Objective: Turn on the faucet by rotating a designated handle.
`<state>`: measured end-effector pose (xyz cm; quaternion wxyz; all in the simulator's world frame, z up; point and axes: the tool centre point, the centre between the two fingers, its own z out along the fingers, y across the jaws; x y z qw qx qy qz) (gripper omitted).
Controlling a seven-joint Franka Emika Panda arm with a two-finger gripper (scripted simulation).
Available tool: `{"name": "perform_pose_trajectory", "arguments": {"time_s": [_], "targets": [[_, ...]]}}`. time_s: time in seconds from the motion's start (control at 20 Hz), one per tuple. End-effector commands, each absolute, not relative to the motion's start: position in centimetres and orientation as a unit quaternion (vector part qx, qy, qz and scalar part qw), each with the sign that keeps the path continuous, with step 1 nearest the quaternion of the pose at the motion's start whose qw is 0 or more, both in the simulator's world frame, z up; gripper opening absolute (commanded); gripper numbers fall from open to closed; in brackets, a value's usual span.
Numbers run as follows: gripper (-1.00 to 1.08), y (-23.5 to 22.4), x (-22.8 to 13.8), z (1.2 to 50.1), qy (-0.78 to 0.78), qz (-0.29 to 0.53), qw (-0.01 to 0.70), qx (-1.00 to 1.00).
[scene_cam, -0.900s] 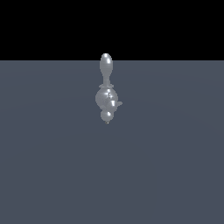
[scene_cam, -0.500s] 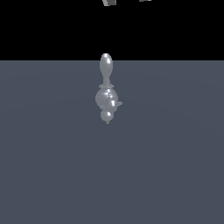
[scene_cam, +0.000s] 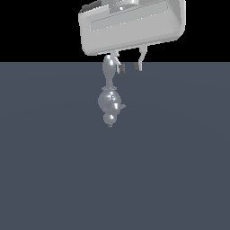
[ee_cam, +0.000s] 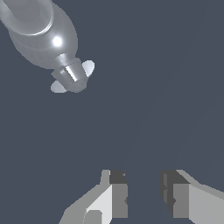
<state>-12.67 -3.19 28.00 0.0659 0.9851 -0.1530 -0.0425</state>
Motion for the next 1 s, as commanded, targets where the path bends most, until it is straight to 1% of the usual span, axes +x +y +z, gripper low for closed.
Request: {"name": "perform_pose_trajectory", "arguments": {"time_s": [0.0, 0.05, 0.1, 0.15, 0.2, 0.25, 0.3, 0.35, 0.4, 0.45, 0.5, 0.55, 0.6, 0.65, 0.7, 0.75, 0.8, 0.85, 0.9, 0.95], "targets": [[-0.21, 0.7, -10.6, 25.2, -0.123, -0.033, 0.078, 0.989], [-0.03, 1.1, -11.7, 22.6, -0.164, -0.051, 0.057, 0.983], [-0.03, 0.0, -11.6, 22.2, -0.174, -0.056, 0.052, 0.982], [-0.01, -3.1, -8.1, 24.1, -0.196, -0.017, 0.066, 0.978], [0.14, -2.8, -7.4, 22.5, -0.161, -0.012, 0.081, 0.984], [0.1, -3.0, -5.5, 22.5, -0.204, 0.004, 0.064, 0.977], [0.59, -0.7, -8.3, 18.2, -0.184, -0.028, 0.07, 0.98], [0.79, -5.1, -5.1, 19.6, -0.205, 0.003, 0.065, 0.977], [-0.53, -2.0, -3.8, 19.2, -0.21, 0.008, 0.05, 0.976], [0.54, -6.7, -3.0, 18.3, -0.258, 0.017, 0.041, 0.965], [0.54, -7.1, -3.1, 18.4, -0.262, 0.017, 0.041, 0.964], [-0.46, 0.9, -2.7, 16.9, -0.215, 0.018, 0.028, 0.976], [-0.46, 1.2, -2.7, 16.9, -0.212, 0.018, 0.027, 0.977], [0.43, 6.4, -3.9, 16.0, -0.172, 0.013, 0.017, 0.985], [0.46, 8.9, -6.6, 14.5, -0.176, -0.005, 0.007, 0.984], [0.74, 10.6, -11.9, 15.2, -0.192, -0.051, 0.018, 0.98], [0.74, 9.1, -11.0, 10.7, -0.205, -0.093, 0.028, 0.974], [-0.28, 10.0, -11.6, 10.1, -0.224, -0.098, 0.023, 0.969], [-0.41, 10.9, -11.1, 10.1, -0.249, -0.092, 0.009, 0.964], [0.88, 11.5, -10.9, 9.8, -0.274, -0.086, -0.002, 0.958]]}}
